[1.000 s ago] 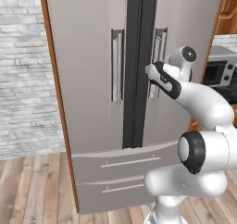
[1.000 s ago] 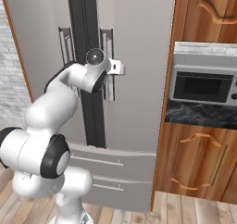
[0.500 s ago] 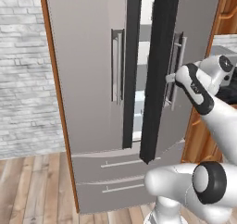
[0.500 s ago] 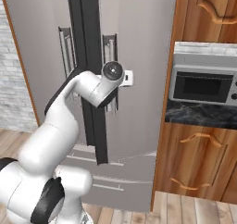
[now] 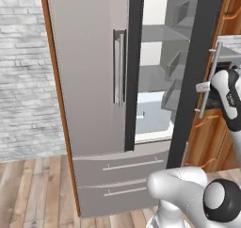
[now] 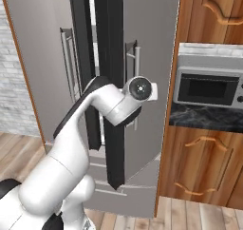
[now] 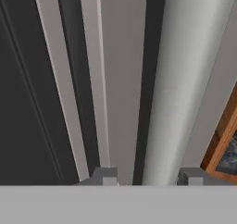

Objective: Retrieve the sausage and cheese from the fridge and place them on the cutting board on the counter.

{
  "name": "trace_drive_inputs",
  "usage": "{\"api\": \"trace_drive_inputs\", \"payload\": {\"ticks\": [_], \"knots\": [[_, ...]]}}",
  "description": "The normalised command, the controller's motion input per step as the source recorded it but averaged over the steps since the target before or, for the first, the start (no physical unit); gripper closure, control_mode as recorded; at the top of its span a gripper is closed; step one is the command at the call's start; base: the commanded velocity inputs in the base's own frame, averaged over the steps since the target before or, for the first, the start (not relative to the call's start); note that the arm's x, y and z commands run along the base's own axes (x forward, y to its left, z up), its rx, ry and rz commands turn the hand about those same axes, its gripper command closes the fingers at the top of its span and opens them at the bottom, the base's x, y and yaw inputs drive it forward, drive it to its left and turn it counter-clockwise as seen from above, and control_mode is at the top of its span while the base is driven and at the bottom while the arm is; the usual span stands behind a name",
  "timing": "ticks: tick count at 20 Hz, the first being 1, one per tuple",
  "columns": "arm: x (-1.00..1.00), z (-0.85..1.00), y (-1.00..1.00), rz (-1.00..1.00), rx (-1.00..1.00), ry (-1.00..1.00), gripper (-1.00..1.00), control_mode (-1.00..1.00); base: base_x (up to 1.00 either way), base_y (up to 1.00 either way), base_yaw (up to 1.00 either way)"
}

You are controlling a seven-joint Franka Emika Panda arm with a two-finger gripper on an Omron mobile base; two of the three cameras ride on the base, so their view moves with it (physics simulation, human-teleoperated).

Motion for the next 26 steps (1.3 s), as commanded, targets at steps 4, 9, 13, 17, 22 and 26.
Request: {"api": "trace_drive_inputs", "payload": {"ticks": [4,9,13,17,22,26], "knots": [[-0.58,0.0,-0.54,0.0,0.0,0.09,1.0,-1.0,0.0,0.0,0.0],[-0.33,0.0,0.02,-0.01,0.0,0.16,-1.0,-1.0,0.0,0.0,0.0],[-0.51,0.0,0.18,-0.01,0.0,0.06,-1.0,-1.0,0.0,0.0,0.0],[-0.79,-0.02,0.21,-0.08,-0.06,0.0,-1.0,-1.0,0.0,0.0,0.0],[-0.68,-0.06,0.49,-0.11,-0.04,0.0,-1.0,-1.0,0.0,0.0,0.0],[-0.13,-0.18,0.71,-0.21,-0.01,0.04,-1.0,-1.0,0.0,0.0,0.0]]}}
